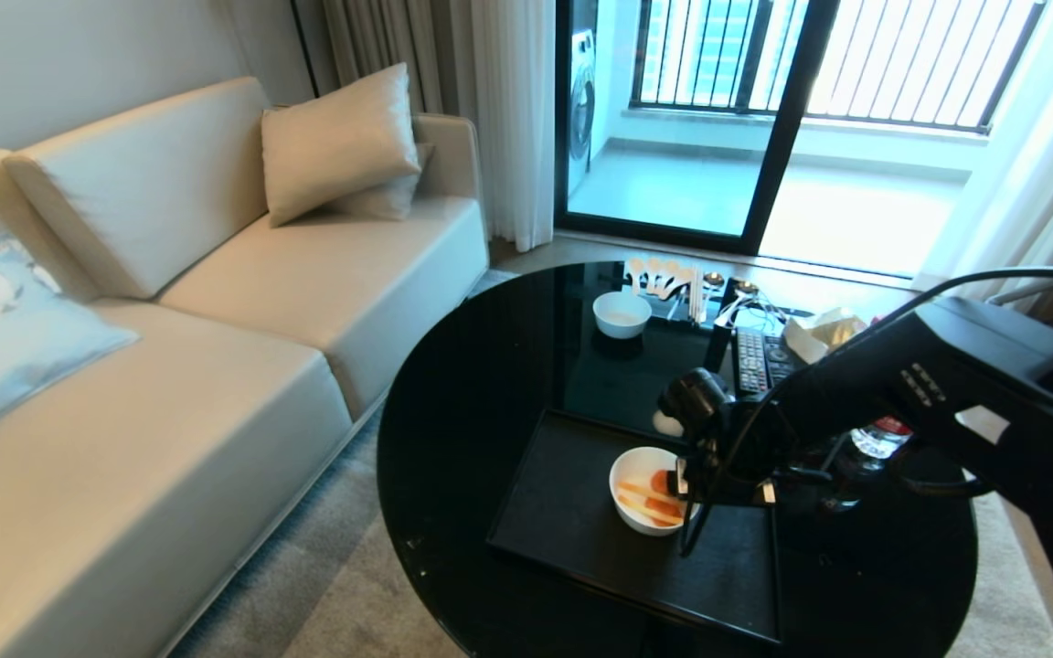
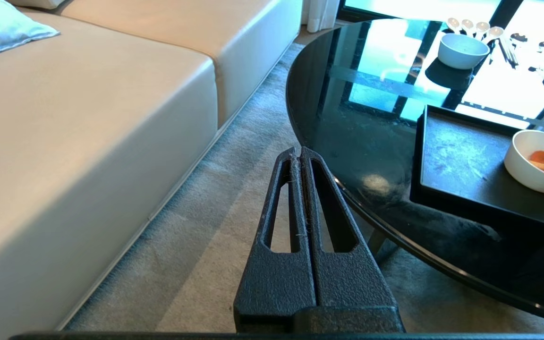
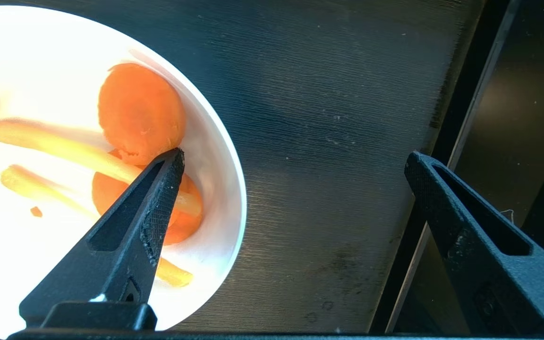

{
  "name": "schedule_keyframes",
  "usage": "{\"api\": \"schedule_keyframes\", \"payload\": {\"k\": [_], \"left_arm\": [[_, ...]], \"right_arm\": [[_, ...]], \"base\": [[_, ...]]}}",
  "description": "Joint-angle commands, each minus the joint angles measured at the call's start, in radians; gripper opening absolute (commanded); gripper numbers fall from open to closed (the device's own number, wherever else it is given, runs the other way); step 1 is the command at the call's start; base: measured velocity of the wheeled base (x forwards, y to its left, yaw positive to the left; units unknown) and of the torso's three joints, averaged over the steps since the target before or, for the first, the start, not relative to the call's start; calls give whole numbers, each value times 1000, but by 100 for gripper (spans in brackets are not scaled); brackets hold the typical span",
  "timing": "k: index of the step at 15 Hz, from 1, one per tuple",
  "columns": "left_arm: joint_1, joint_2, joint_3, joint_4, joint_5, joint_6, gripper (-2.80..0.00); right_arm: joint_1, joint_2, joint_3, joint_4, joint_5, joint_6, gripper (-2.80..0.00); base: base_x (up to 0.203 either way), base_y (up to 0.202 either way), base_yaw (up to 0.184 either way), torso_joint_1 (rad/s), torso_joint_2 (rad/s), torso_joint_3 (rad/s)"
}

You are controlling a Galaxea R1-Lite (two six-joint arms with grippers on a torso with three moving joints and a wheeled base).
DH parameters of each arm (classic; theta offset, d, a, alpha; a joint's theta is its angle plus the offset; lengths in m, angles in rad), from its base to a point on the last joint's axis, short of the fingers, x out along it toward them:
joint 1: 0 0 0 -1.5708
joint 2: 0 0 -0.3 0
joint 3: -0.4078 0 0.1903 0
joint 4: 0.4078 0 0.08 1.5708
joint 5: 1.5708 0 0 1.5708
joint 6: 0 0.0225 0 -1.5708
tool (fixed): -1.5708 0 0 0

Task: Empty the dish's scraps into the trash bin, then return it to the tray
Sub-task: Pick up the bowl with leftover food

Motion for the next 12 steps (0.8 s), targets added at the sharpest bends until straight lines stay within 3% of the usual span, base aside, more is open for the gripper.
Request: {"api": "schedule_keyframes", "payload": {"k": [1, 6, 12], "left_arm": [[0, 0, 0, -1, 1, 0, -280], [0, 0, 0, -1, 1, -1, -280], [0, 0, 0, -1, 1, 0, -280]], "right_arm": [[7, -2, -30, 11, 1, 3, 0], [42, 18, -91, 35, 3, 3, 0], [9, 13, -85, 38, 0, 4, 0]], "base": [[0, 0, 0, 0, 0, 0], [0, 0, 0, 0, 0, 0], [0, 0, 0, 0, 0, 0]]}}
